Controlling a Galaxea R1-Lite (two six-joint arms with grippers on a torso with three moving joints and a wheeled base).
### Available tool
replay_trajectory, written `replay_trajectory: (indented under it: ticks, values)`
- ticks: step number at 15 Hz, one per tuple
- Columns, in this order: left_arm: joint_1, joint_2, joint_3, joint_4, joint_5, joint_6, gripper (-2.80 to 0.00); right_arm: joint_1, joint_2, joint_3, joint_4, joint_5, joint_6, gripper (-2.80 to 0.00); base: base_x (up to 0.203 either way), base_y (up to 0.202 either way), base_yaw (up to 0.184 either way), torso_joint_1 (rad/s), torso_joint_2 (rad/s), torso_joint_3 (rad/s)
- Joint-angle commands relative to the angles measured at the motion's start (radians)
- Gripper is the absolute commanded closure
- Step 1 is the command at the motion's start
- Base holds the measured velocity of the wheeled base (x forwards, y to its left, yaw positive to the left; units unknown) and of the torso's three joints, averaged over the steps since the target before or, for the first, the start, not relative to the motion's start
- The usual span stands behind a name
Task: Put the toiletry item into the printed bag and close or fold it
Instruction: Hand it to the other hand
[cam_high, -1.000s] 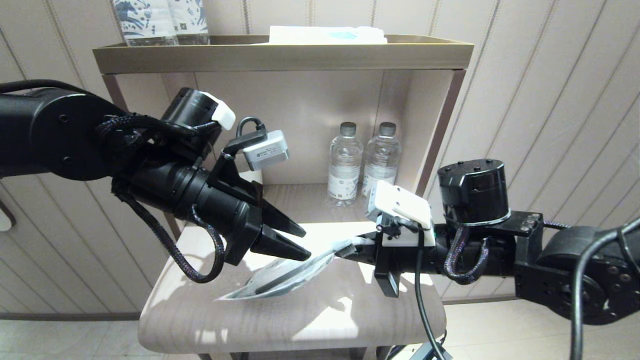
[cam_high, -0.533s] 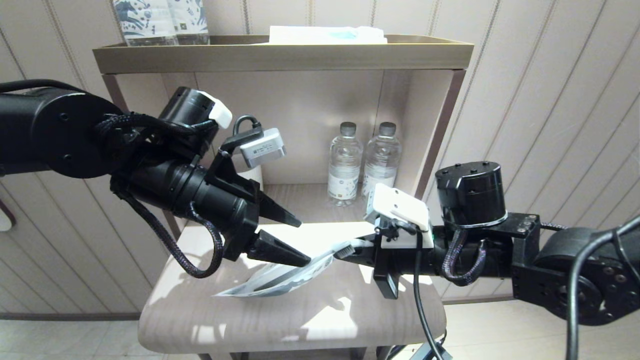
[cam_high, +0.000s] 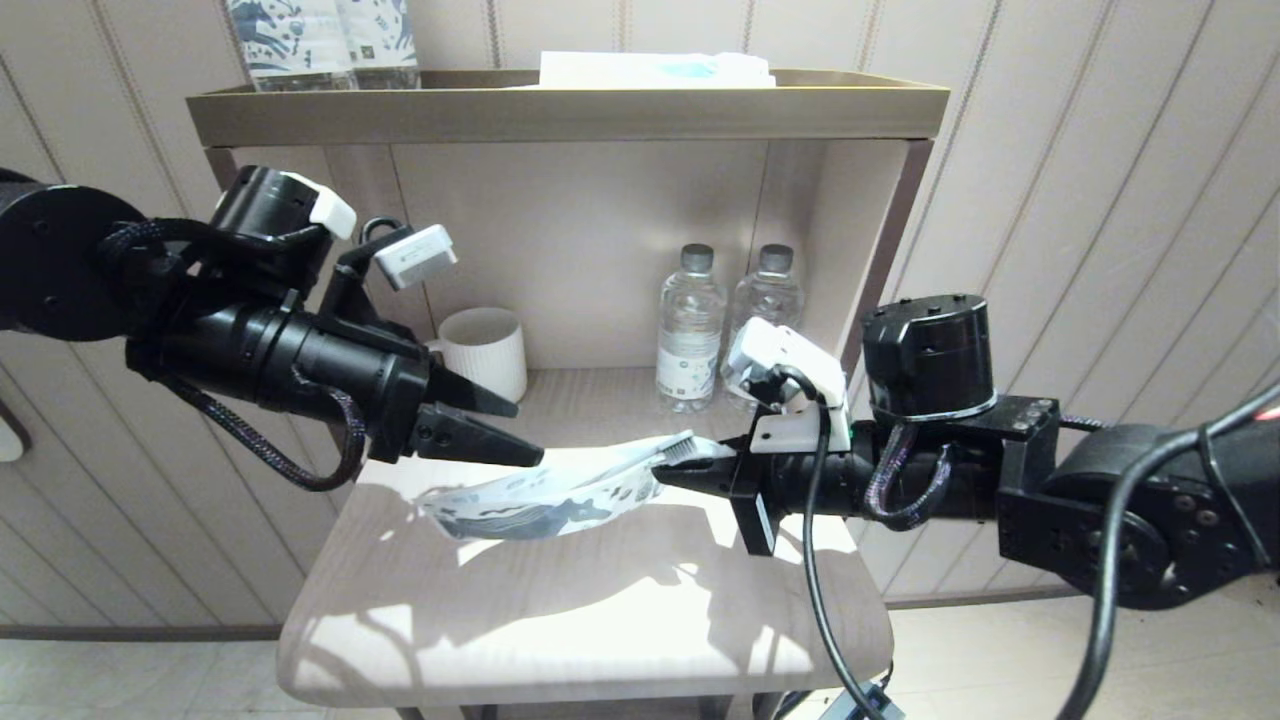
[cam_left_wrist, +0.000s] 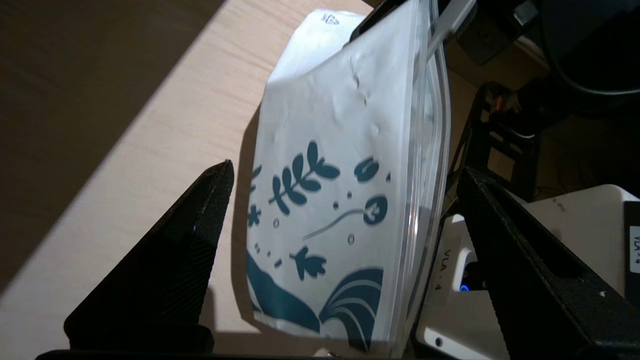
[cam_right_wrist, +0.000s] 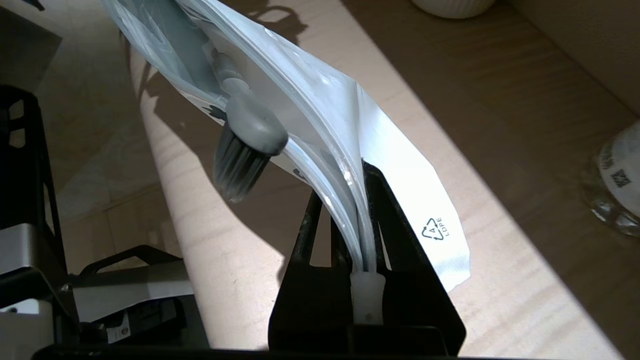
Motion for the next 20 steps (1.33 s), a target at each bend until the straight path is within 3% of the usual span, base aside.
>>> replay_trajectory:
  ticks: [1, 4, 7, 9, 11, 13, 15, 19, 20]
  values:
    - [0.058, -0.048, 0.073, -0.05, -0.044, 0.0, -2.8, -0.008, 0.021, -0.028, -0.003, 0.001, 0.011, 0.0, 0.0, 0.0, 0.0, 0.0, 0.0, 0.0]
    - [0.109, -0.075, 0.137, -0.127, -0.07, -0.002, -2.8, -0.025, 0.02, -0.03, -0.004, -0.009, 0.011, 0.0, 0.0, 0.0, 0.0, 0.0, 0.0, 0.0]
    - [0.157, -0.098, 0.179, -0.144, -0.142, 0.004, -2.8, -0.04, 0.016, -0.035, -0.003, -0.007, 0.012, 0.0, 0.0, 0.0, 0.0, 0.0, 0.0, 0.0]
    - [0.158, -0.107, 0.238, -0.166, -0.148, 0.053, -2.8, -0.039, 0.02, -0.033, -0.002, -0.009, 0.013, 0.0, 0.0, 0.0, 0.0, 0.0, 0.0, 0.0]
    - [0.156, -0.133, 0.214, -0.172, -0.154, 0.053, -2.8, -0.037, 0.02, -0.027, -0.004, -0.007, 0.013, 0.0, 0.0, 0.0, 0.0, 0.0, 0.0, 0.0]
    - [0.085, -0.141, 0.157, -0.164, -0.146, 0.038, -2.8, -0.037, 0.023, -0.032, -0.003, -0.007, 0.013, 0.0, 0.0, 0.0, 0.0, 0.0, 0.0, 0.0]
    - [-0.031, -0.136, 0.112, -0.168, -0.09, 0.011, -2.8, -0.038, 0.03, -0.034, -0.003, -0.007, 0.013, 0.0, 0.0, 0.0, 0.0, 0.0, 0.0, 0.0]
    - [-0.213, -0.108, 0.041, -0.209, 0.149, 0.001, -2.8, -0.039, 0.049, -0.042, -0.005, -0.006, 0.013, 0.0, 0.0, 0.0, 0.0, 0.0, 0.0, 0.0]
    - [-0.235, -0.109, 0.024, -0.213, 0.197, 0.0, 0.0, -0.039, 0.059, -0.048, -0.005, -0.006, 0.013, 0.0, 0.0, 0.0, 0.0, 0.0, 0.0, 0.0]
